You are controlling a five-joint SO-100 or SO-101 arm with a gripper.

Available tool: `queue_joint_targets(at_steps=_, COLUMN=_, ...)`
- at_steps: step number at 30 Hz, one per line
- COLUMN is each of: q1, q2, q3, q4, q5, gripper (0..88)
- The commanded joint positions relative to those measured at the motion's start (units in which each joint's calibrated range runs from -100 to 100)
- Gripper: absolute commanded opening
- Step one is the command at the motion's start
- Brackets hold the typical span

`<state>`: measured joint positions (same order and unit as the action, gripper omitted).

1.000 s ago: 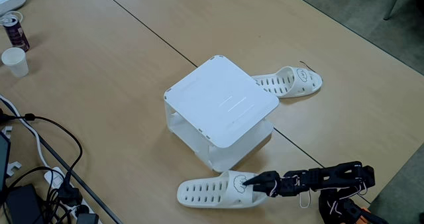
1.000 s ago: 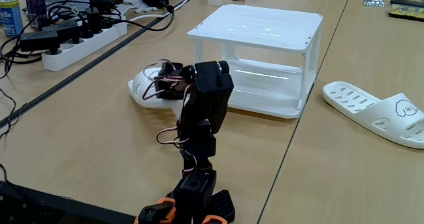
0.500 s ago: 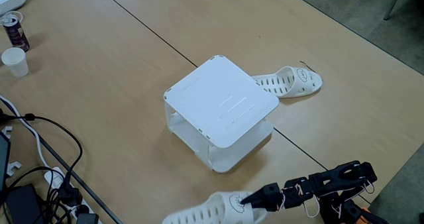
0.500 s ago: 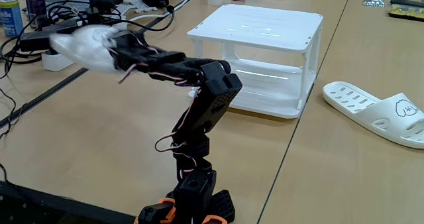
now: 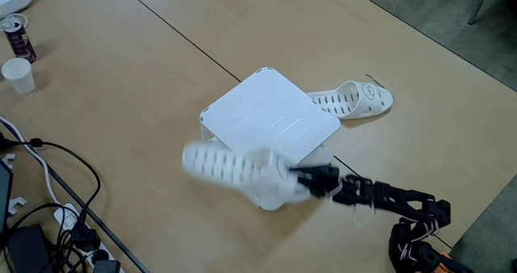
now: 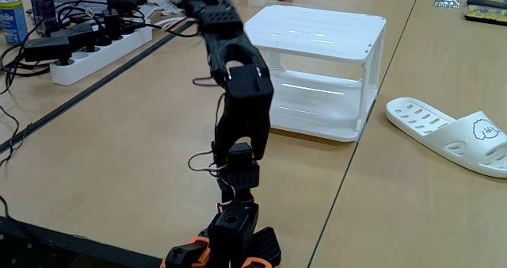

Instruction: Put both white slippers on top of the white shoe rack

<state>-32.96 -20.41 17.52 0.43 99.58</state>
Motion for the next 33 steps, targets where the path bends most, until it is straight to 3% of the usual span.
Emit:
queue_joint_targets(at_steps=1, q1=7.38, q2=4.22, q3=-13.87, q4=1.12, q5=0.42, gripper=0.8)
queue_joint_targets(at_steps=17, q1=22.51, q2=14.14, q3=-9.99, q4=1.73, q5=0.42, gripper=0.8)
queue_joint_targets(at_steps=33, q1=18.24, q2=15.66, q3=-9.09, q4=1.73, q5=0.42, gripper=0.8)
